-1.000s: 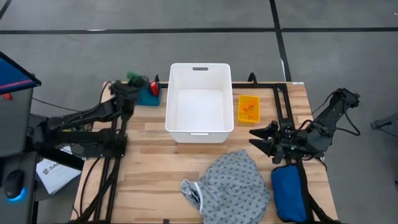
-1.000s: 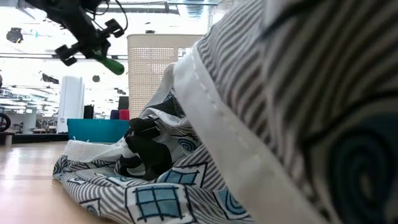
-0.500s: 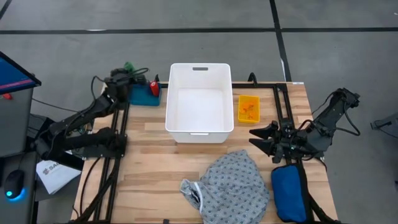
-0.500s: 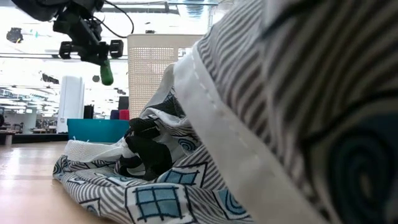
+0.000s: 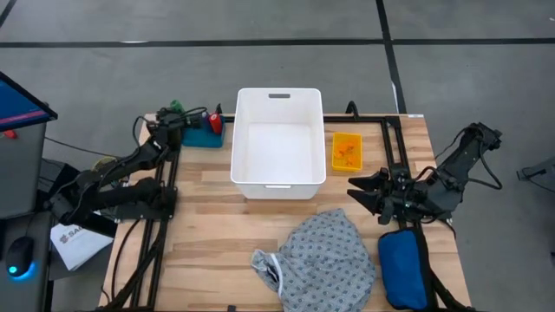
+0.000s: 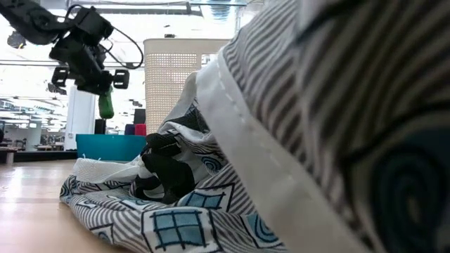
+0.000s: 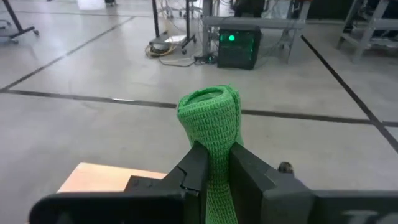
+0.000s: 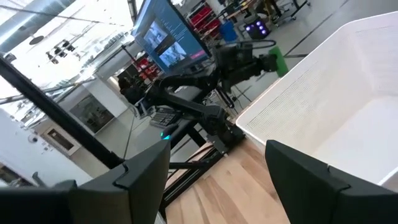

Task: Pick & place medical supplies in basket/bin
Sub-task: Put the green bandage into the blue bin

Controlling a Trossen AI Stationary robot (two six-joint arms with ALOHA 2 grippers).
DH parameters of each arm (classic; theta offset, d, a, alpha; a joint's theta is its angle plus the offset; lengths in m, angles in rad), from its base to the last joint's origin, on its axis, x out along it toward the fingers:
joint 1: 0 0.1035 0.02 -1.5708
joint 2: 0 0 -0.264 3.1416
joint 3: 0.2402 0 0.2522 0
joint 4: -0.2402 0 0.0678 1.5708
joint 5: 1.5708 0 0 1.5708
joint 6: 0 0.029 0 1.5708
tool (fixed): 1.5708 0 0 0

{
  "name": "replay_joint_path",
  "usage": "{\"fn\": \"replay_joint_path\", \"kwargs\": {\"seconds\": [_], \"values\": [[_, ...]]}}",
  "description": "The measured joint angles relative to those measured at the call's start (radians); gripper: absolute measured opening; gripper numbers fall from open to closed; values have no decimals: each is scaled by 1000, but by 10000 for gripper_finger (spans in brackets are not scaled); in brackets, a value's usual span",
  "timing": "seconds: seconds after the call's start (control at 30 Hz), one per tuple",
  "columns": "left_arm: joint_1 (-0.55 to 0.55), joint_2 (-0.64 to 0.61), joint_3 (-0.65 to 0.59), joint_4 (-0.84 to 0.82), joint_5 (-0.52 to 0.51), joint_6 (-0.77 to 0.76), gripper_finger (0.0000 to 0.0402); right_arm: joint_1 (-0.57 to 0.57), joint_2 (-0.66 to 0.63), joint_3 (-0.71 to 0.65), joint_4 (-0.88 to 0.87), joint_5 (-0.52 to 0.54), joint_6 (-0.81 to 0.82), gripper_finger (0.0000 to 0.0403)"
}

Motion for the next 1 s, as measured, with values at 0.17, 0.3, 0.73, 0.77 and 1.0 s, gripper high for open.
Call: {"fn": "replay_joint_path", "kwargs": {"seconds": [0.17,0.3,0.73,0.77,1.0], "values": [[31,0,-93,143,22,77,37,0,0,0,0,9,11,260],[57,-1,-139,203,49,105,37,-15,0,0,0,17,11,260],[38,126,-188,358,72,138,37,-58,0,0,-3,10,11,260],[36,138,-188,378,64,136,37,-58,0,0,-3,9,11,260],[22,220,-187,392,28,62,37,-58,0,0,-8,9,11,260]]}}
